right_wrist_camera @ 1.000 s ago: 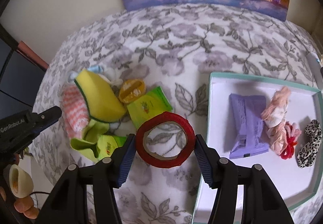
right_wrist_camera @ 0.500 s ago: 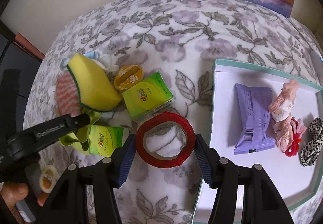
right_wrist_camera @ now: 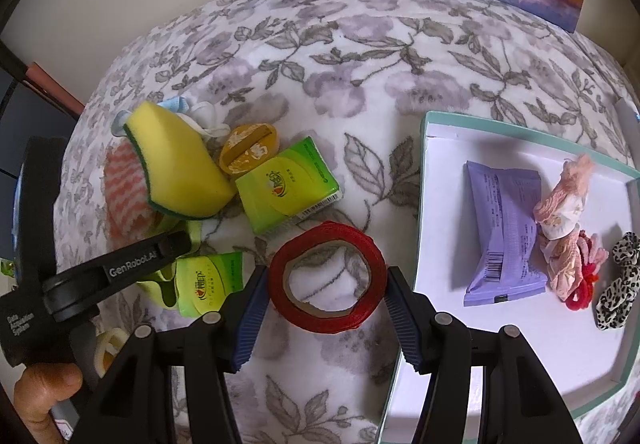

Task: Organize soft objects
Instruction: 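Grasp the red tape roll with the right tool while the left tool grasps the green cloth, then carry the tape roll and green cloth into the tray and release both, then move both open tools back over the remaining pile, then grasp the green tissue pack with the right tool while the left tool grasps the zigzag cloth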

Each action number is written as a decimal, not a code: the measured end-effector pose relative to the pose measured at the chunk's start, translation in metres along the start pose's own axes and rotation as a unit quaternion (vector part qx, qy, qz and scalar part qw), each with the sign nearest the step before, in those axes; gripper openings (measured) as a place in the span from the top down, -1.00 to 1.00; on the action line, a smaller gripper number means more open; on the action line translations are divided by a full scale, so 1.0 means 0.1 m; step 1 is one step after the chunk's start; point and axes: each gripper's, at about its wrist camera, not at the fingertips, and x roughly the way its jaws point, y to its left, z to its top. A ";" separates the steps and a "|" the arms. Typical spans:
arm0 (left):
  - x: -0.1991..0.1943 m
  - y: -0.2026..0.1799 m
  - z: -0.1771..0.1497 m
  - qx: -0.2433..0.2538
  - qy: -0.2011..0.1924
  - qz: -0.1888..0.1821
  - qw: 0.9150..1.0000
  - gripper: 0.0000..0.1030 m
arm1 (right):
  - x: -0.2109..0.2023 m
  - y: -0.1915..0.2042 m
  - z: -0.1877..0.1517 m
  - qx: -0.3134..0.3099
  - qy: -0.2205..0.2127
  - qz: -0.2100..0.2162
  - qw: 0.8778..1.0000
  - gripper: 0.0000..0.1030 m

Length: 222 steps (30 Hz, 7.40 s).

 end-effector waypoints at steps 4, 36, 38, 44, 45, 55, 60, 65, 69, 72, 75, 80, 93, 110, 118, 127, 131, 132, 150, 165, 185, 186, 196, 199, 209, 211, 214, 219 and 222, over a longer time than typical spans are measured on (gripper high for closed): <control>-0.05 -0.01 0.00 -0.006 0.001 -0.039 0.999 0.82 | -0.01 -0.01 0.00 0.001 -0.001 0.000 1.000 -0.17; -1.55 -0.28 -0.17 0.050 -0.176 -0.158 0.970 0.87 | -0.68 -0.45 0.05 0.065 -0.071 0.027 0.995 -0.17; -1.56 -0.42 -0.23 0.065 -0.174 -0.162 0.969 0.87 | -0.76 -0.58 0.04 0.078 -0.080 0.024 0.993 -0.17; -1.60 -0.93 -0.46 0.127 -0.172 -0.166 0.963 0.87 | -0.93 -1.05 -0.02 0.118 -0.095 -0.005 0.988 -0.17; -1.59 -1.05 -0.52 0.141 -0.168 -0.167 0.961 0.87 | -0.94 -1.15 -0.03 0.128 -0.095 -0.012 0.987 -0.17; -1.32 -1.89 -1.00 0.245 -0.123 -0.161 0.948 0.86 | -0.89 -2.02 -0.24 0.214 -0.076 -0.048 0.973 -0.18; -1.13 -2.02 -1.02 0.255 -0.106 -0.146 0.950 0.86 | -0.91 -2.23 -0.28 0.230 -0.081 -0.048 0.969 -0.18; -0.97 -2.06 -0.91 0.244 -0.106 -0.135 0.954 0.86 | -0.88 -2.27 -0.25 0.227 -0.083 -0.039 0.970 -0.18; -0.76 -2.04 -0.77 0.222 -0.098 -0.126 0.962 0.86 | -0.79 -2.25 -0.23 0.222 -0.077 -0.032 0.971 -0.18; -0.58 -2.02 -0.72 0.208 -0.072 -0.132 0.966 0.86 | -0.75 -2.24 -0.21 0.218 -0.075 -0.030 0.972 -0.18; -0.44 -2.03 -0.72 0.200 -0.049 -0.142 0.968 0.86 | -0.72 -2.25 -0.19 0.217 -0.074 -0.027 0.973 -0.18; -0.31 -2.08 -0.73 0.196 -0.031 -0.151 0.969 0.86 | -0.65 -2.29 -0.19 0.221 -0.065 -0.029 0.973 -0.18; -0.40 -2.13 -0.73 0.212 -0.034 -0.139 0.967 -0.38 | -0.65 -2.31 -0.18 0.220 -0.059 -0.035 0.973 -0.18; -0.64 -1.97 -0.60 0.199 -0.072 -0.099 0.972 -0.81 | -0.75 -2.22 -0.15 0.197 -0.065 -0.067 0.976 -0.67; -0.54 -1.85 -0.55 0.172 -0.073 -0.069 0.980 -0.90 | -0.71 -2.27 -0.17 0.202 -0.061 -0.080 0.974 -1.00; -0.52 -1.75 -0.49 0.163 -0.063 -0.051 0.983 -0.90 | -0.70 -2.29 -0.18 0.209 -0.057 -0.085 0.973 -1.00; -0.59 -1.66 -0.44 0.160 -0.063 -0.044 0.984 -0.90 | -0.75 -2.23 -0.17 0.202 -0.060 -0.093 0.973 -1.00; -0.62 -1.62 -0.42 0.158 -0.067 -0.038 0.984 -0.90 | -0.76 -2.20 -0.16 0.200 -0.061 -0.095 0.973 -1.00; -1.18 -0.60 -0.08 0.086 -0.154 0.020 0.984 -0.90 | -0.90 -0.85 0.08 0.078 -0.099 -0.071 0.990 -1.00; -1.18 0.46 0.19 -0.001 -0.152 0.060 0.987 -0.90 | -0.49 0.12 0.13 -0.005 -0.068 -0.014 0.998 -1.00; -0.42 0.87 0.29 -0.048 -0.046 0.037 0.997 -0.90 | 0.24 0.68 -0.03 -0.052 0.018 -0.002 0.998 -1.00; -0.38 0.89 0.29 -0.050 -0.041 0.036 0.997 -0.90 | 0.27 0.71 -0.04 -0.055 0.022 -0.001 0.998 -1.00; -0.36 0.96 0.32 -0.052 -0.038 0.032 0.997 -0.90 | 0.53 0.92 -0.12 -0.071 0.040 -0.013 0.997 -1.00; -0.36 0.97 0.33 -0.052 -0.037 0.028 0.998 -0.90 | 0.59 0.95 -0.14 -0.075 0.040 -0.022 0.996 -1.00; -0.34 0.96 0.38 -0.061 -0.038 0.003 0.997 -0.90 | 0.63 0.88 -0.17 -0.068 0.035 -0.034 0.997 -0.81; -0.33 0.97 0.40 -0.066 -0.037 -0.009 0.997 -0.90 | 0.62 0.84 -0.17 -0.064 0.032 -0.034 0.997 -0.79; -0.29 0.97 0.42 -0.078 -0.035 -0.029 0.996 -0.90 | 0.61 0.78 -0.15 -0.057 0.029 -0.039 0.997 -0.68; -0.19 0.91 0.43 -0.085 -0.032 -0.046 0.995 -0.90 | 0.58 0.65 -0.11 -0.043 0.029 -0.032 0.998 -0.54; -0.12 0.86 0.44 -0.081 -0.031 -0.047 0.995 -0.90 | 0.55 0.56 -0.09 -0.041 0.028 -0.025 0.998 -0.34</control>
